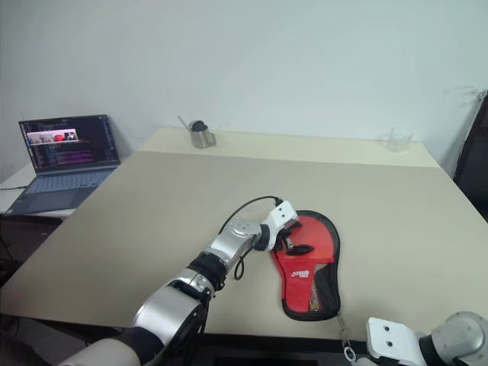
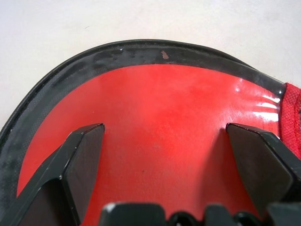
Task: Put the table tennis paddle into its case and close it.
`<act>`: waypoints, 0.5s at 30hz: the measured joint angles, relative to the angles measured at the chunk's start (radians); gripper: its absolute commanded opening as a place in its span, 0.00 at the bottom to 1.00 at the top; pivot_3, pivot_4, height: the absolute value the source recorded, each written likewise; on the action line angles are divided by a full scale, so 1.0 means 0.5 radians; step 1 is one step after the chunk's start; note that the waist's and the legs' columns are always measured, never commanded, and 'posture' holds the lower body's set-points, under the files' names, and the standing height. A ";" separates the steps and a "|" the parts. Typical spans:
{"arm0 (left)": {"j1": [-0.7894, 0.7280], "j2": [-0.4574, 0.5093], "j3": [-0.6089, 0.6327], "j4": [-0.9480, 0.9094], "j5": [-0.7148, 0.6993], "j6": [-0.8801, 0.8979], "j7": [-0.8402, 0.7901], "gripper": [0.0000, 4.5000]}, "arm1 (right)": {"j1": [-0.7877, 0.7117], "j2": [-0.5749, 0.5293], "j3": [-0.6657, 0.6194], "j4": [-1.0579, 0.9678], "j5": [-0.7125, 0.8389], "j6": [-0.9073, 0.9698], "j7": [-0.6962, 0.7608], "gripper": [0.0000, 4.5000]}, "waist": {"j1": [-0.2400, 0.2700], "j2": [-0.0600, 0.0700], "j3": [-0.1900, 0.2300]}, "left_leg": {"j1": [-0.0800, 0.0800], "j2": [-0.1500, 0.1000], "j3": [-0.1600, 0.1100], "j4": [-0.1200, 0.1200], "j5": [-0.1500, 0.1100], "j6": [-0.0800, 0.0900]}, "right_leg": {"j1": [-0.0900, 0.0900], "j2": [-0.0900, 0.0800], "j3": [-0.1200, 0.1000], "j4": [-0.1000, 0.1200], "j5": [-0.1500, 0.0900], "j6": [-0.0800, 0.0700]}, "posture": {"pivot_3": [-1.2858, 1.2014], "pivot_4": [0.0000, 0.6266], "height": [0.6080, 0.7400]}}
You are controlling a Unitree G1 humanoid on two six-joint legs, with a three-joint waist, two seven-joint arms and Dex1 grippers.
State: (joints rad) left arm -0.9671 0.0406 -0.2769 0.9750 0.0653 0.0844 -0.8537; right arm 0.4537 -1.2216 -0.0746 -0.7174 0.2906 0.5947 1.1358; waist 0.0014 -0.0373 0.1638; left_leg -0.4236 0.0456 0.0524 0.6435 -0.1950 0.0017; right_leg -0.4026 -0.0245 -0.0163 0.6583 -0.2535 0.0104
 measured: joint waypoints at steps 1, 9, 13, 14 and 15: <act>0.000 0.000 0.000 0.000 0.000 0.000 0.000 1.00 | 0.000 0.000 0.000 0.003 -0.001 -0.001 0.000 0.62 | 0.000 0.000 0.000 | 0.000 0.000 0.000 0.000 0.000 0.000 | 0.000 0.000 0.000 0.000 0.000 0.000 | 0.52 0.24 1.00; -0.003 0.028 0.008 -0.006 -0.002 -0.001 -0.023 1.00 | -0.101 0.038 -0.049 0.192 -0.031 -0.111 -0.010 0.99 | -0.006 -0.001 0.001 | 0.001 0.000 0.002 0.000 -0.001 -0.001 | -0.001 0.000 0.000 0.000 0.000 0.000 | 0.52 0.24 1.00; 0.031 0.118 0.055 -0.096 -0.056 0.007 -0.178 1.00 | -0.297 0.056 -0.173 0.341 0.033 -0.136 0.033 0.99 | -0.020 -0.002 0.006 | 0.001 0.002 0.005 -0.003 0.000 0.001 | -0.004 0.002 0.001 0.000 0.000 -0.001 | 0.52 0.24 1.00; 0.051 0.152 0.065 -0.130 -0.074 0.020 -0.231 1.00 | -0.343 0.062 -0.215 0.367 0.055 -0.136 0.039 0.99 | -0.022 -0.001 0.009 | 0.001 0.002 0.006 -0.004 0.000 0.001 | -0.005 0.003 0.001 0.001 0.001 -0.001 | 0.52 0.24 1.00; 0.074 0.188 0.081 -0.176 -0.103 0.039 -0.295 1.00 | -0.396 0.064 -0.239 0.397 0.088 -0.135 0.048 0.99 | -0.022 -0.002 0.012 | 0.001 0.002 0.006 -0.006 0.001 0.001 | -0.005 0.003 0.002 0.001 0.001 -0.001 | 0.52 0.24 1.00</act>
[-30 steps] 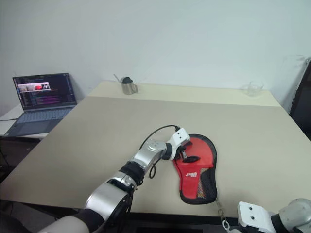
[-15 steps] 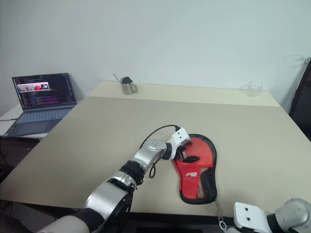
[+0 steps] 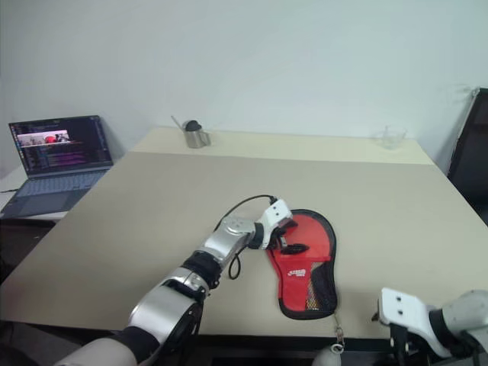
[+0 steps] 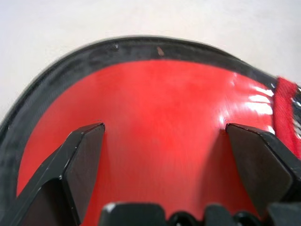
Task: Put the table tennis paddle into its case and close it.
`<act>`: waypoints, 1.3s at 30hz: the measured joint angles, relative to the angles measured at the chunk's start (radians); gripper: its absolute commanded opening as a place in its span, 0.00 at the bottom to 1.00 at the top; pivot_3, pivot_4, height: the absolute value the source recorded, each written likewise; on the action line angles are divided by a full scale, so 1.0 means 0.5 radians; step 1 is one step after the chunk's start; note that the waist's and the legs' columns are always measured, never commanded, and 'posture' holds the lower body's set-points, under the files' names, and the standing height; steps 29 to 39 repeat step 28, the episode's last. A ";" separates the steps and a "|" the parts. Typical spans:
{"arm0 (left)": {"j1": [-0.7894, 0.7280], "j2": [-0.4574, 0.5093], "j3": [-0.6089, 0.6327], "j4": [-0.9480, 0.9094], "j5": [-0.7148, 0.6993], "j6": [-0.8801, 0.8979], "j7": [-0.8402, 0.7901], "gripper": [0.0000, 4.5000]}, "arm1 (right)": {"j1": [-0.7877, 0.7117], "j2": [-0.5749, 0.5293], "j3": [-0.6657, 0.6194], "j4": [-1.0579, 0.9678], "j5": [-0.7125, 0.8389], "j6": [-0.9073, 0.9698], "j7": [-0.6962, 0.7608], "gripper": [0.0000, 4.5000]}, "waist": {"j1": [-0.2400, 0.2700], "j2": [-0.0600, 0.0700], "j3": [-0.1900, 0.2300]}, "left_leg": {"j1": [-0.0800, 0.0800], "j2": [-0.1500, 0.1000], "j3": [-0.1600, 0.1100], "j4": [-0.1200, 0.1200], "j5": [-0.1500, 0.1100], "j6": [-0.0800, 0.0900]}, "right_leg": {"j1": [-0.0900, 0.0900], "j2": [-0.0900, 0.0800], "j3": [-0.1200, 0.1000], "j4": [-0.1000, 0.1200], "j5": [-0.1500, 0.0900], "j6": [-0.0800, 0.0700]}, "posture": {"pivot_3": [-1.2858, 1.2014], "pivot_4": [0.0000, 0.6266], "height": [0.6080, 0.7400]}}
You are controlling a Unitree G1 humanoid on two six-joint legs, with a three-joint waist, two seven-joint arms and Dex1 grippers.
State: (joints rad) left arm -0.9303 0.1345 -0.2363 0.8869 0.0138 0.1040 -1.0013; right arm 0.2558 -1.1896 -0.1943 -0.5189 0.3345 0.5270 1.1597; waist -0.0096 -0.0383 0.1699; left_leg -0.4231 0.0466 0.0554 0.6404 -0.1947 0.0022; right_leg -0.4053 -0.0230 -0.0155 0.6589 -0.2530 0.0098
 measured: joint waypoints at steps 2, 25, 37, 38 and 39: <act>0.055 0.121 0.017 -0.167 -0.075 0.040 -0.173 1.00 | -0.118 0.015 -0.056 0.069 0.060 0.000 0.032 0.99 | 0.001 0.001 0.008 | -0.004 0.000 0.000 -0.003 0.000 0.000 | -0.004 0.004 0.001 0.000 0.002 0.002 | 0.52 0.24 1.00; 0.258 1.819 0.647 -0.885 -0.697 0.423 -1.065 1.00 | -0.884 -0.146 -0.085 0.947 0.079 -0.215 0.347 0.99 | 0.022 0.009 0.015 | -0.018 0.001 0.010 -0.008 -0.002 -0.003 | -0.027 0.003 0.005 0.008 -0.005 -0.002 | 0.52 0.24 1.00; 0.345 1.932 0.723 -0.869 -0.710 0.426 -1.066 1.00 | -0.964 -0.149 -0.069 1.013 0.075 -0.243 0.360 0.99 | 0.015 0.009 0.015 | -0.018 0.003 0.011 -0.009 -0.002 -0.004 | -0.029 0.001 0.005 0.010 -0.005 -0.002 | 0.52 0.24 1.00; 0.345 1.932 0.723 -0.869 -0.710 0.426 -1.066 1.00 | -0.964 -0.149 -0.069 1.013 0.075 -0.243 0.360 0.99 | 0.015 0.009 0.015 | -0.018 0.003 0.011 -0.009 -0.002 -0.004 | -0.029 0.001 0.005 0.010 -0.005 -0.002 | 0.52 0.24 1.00; 0.345 1.932 0.723 -0.869 -0.710 0.426 -1.066 1.00 | -0.964 -0.149 -0.069 1.013 0.075 -0.243 0.360 0.99 | 0.015 0.009 0.015 | -0.018 0.003 0.011 -0.009 -0.002 -0.004 | -0.029 0.001 0.005 0.010 -0.005 -0.002 | 0.52 0.24 1.00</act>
